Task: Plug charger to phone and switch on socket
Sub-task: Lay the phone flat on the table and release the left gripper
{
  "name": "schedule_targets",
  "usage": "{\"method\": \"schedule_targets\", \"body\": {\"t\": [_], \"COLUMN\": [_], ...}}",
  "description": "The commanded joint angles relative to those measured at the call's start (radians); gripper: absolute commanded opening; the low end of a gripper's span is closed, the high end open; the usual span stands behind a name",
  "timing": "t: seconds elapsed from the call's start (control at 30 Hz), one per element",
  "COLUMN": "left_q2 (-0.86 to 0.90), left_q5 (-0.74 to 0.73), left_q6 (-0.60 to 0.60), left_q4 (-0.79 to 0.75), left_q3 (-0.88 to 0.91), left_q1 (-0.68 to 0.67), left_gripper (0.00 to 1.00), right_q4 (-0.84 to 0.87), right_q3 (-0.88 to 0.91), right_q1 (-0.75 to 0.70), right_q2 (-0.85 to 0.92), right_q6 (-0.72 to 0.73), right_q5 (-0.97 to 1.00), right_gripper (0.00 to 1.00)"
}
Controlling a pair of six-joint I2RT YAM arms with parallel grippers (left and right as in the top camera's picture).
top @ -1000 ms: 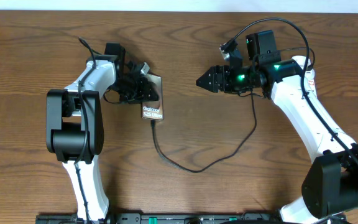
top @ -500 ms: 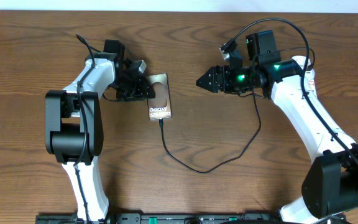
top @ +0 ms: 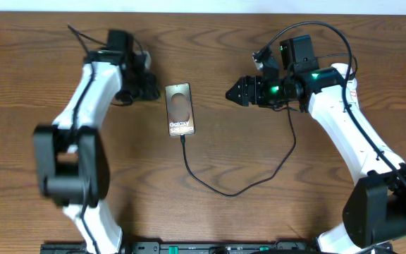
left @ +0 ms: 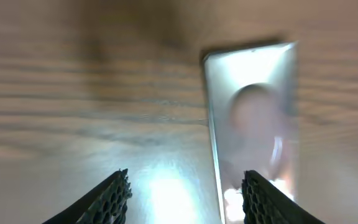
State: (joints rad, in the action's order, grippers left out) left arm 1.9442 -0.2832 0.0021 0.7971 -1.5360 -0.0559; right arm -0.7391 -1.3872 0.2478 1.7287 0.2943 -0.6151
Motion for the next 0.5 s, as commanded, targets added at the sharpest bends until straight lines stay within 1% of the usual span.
{"method": "schedule_targets", "body": {"t": [0.0,0.17,0.3,0.47], "left_q2": [-0.177,-0.333,-0.43,-0.515], "left_q5": [0.045,0.045,0.045,0.045], "left_q6": [-0.023,-0.023,-0.023,-0.023], "left_q4": [0.021,0.081,0.117,0.147], "left_q3": [-0.028,-0.028,-0.028,-0.028], "left_q1": [0.005,0.005,0.005,0.005], "left_gripper": [0.6,0.63,0.7,0.71], "right_q4": [-0.025,-0.08,-0.127,-0.17], "right_q3": [-0.008,-0.008,-0.008,-0.008], "right_q1": [-0.034,-0.071,-0.103,-0.147], "right_q2": [-0.087,-0.185,-0.269,-0.363], "right_q6": [-0.035,-0.058,-0.072,-0.076], "right_q5": [0.071,0.144,0.197,0.207], "right_gripper": [0.84,0.89,0.93,0.95]}}
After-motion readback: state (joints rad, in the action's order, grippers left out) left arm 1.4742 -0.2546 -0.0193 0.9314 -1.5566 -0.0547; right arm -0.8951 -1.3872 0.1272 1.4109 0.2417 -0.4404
